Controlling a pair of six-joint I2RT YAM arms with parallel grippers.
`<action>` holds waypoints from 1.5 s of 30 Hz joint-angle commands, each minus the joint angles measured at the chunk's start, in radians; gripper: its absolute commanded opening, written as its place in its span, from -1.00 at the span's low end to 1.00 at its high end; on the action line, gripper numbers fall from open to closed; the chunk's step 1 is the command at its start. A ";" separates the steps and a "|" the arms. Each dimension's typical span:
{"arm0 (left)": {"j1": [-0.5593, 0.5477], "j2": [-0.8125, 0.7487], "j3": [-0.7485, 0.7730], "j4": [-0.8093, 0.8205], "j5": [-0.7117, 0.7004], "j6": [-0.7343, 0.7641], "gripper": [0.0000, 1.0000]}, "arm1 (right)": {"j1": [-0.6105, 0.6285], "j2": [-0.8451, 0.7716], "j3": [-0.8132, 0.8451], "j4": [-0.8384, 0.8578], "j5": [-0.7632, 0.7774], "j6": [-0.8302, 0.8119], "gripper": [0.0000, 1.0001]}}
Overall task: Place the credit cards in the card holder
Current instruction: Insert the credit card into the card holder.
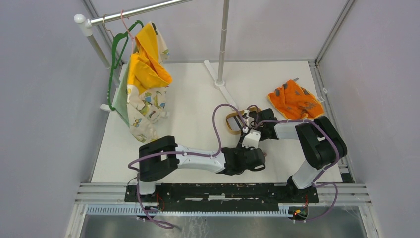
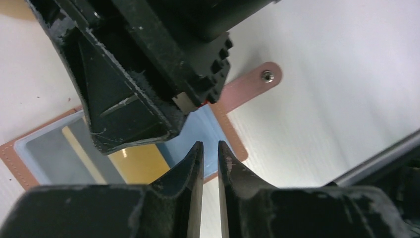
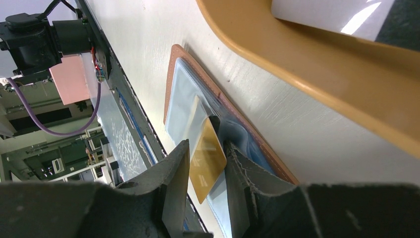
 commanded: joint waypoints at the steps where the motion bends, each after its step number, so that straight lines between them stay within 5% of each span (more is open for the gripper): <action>1: -0.003 0.035 0.060 -0.074 -0.084 -0.054 -0.54 | -0.005 0.019 0.003 0.029 0.094 -0.045 -0.24; 8: 0.001 0.108 0.126 -0.165 -0.107 -0.098 -0.49 | -0.008 0.018 0.002 0.028 0.095 -0.045 -0.24; 13: 0.003 0.114 0.149 -0.281 -0.180 -0.175 -0.18 | -0.010 0.018 0.005 0.026 0.088 -0.048 -0.20; 23: 0.045 0.063 0.069 -0.271 -0.189 -0.205 0.01 | -0.014 0.014 0.040 -0.016 0.068 -0.107 0.03; 35: 0.086 -0.035 -0.042 -0.136 -0.155 -0.130 0.27 | -0.075 -0.078 0.139 -0.179 0.063 -0.320 0.15; 45: 0.093 -0.261 -0.246 0.185 -0.064 0.130 0.31 | -0.070 -0.295 0.117 -0.210 0.005 -0.657 0.00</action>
